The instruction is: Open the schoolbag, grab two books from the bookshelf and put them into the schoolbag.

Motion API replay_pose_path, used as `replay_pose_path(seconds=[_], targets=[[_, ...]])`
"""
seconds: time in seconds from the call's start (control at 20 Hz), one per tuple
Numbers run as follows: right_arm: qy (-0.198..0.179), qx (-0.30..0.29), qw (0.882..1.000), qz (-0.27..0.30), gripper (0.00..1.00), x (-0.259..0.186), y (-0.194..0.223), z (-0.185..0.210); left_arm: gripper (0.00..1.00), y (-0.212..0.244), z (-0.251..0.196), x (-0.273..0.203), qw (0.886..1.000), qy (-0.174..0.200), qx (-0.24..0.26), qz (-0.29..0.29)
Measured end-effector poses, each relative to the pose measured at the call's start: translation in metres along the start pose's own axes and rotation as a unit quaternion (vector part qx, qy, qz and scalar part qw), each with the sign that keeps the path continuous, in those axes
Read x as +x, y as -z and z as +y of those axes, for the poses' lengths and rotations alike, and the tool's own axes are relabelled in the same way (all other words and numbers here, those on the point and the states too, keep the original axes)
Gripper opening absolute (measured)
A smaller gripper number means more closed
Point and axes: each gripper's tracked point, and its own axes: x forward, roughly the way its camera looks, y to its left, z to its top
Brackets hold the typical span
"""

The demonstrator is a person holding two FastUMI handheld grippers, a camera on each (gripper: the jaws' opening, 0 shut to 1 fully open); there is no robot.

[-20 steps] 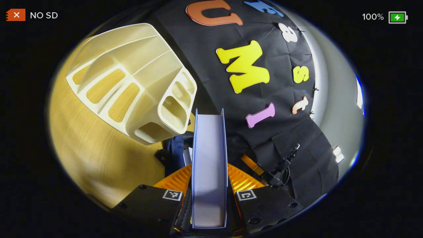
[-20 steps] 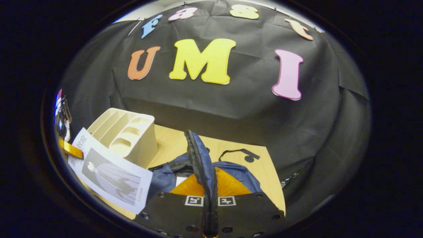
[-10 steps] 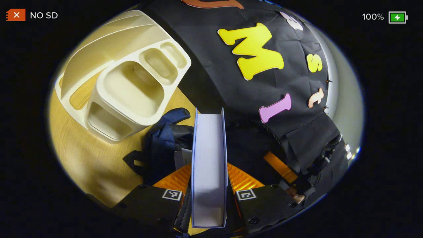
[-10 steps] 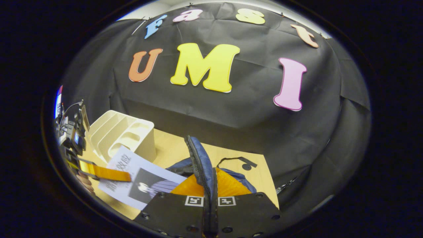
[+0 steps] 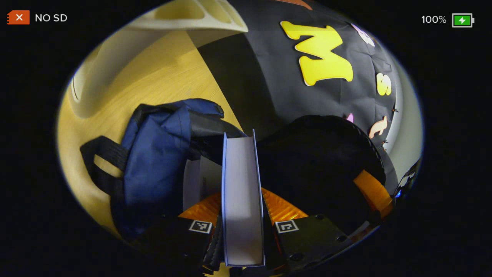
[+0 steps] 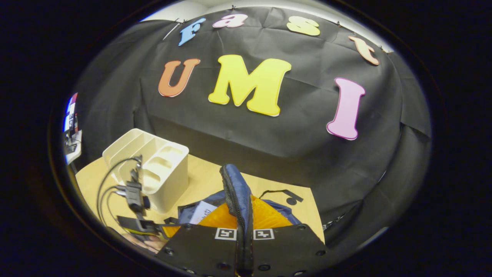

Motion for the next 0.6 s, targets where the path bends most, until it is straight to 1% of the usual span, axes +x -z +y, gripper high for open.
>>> replay_pose_path(seconds=[0.1,0.15,0.2,0.25,0.3,0.35,0.4,0.45,0.5,0.55,0.6], targets=[[-0.004,0.004,1.000,-0.006,0.01,-0.001,-0.001,0.005,0.45,0.001,-0.004,0.006,1.000,0.001,0.005,-0.011],[-0.007,0.005,1.000,-0.009,0.01,-0.002,0.000,0.007,0.50,0.003,-0.009,0.012,1.000,-0.001,0.012,-0.006],[-0.010,0.010,1.000,-0.012,0.01,-0.003,0.000,0.009,0.51,0.009,-0.013,0.019,1.000,-0.001,0.018,-0.006],[-0.014,0.014,1.000,-0.015,0.01,-0.004,0.002,0.011,0.46,0.010,-0.016,0.023,1.000,-0.001,0.022,-0.004],[-0.017,0.017,1.000,-0.017,0.01,-0.005,0.003,0.012,0.51,0.012,-0.016,0.028,1.000,0.000,0.021,-0.004],[-0.018,0.021,0.999,-0.021,0.01,-0.006,0.002,0.011,0.51,0.012,-0.016,0.031,1.000,0.000,0.016,-0.005],[-0.020,0.027,0.999,-0.023,0.01,-0.006,0.002,0.010,0.46,0.015,-0.015,0.035,1.000,-0.001,0.007,-0.004],[-0.021,0.034,0.999,-0.024,0.01,-0.007,0.002,0.008,0.46,0.020,-0.014,0.041,1.000,-0.001,-0.003,-0.001],[-0.023,0.039,0.999,-0.025,0.01,-0.006,0.002,0.007,0.41,0.027,-0.015,0.047,1.000,-0.002,-0.006,0.000],[-0.021,0.039,0.999,-0.027,0.01,-0.006,0.002,0.004,0.46,0.029,-0.016,0.049,1.000,-0.003,-0.005,-0.006],[-0.019,0.041,0.998,-0.031,0.01,-0.006,0.001,0.002,0.46,0.031,-0.016,0.050,1.000,-0.004,-0.001,-0.011]])
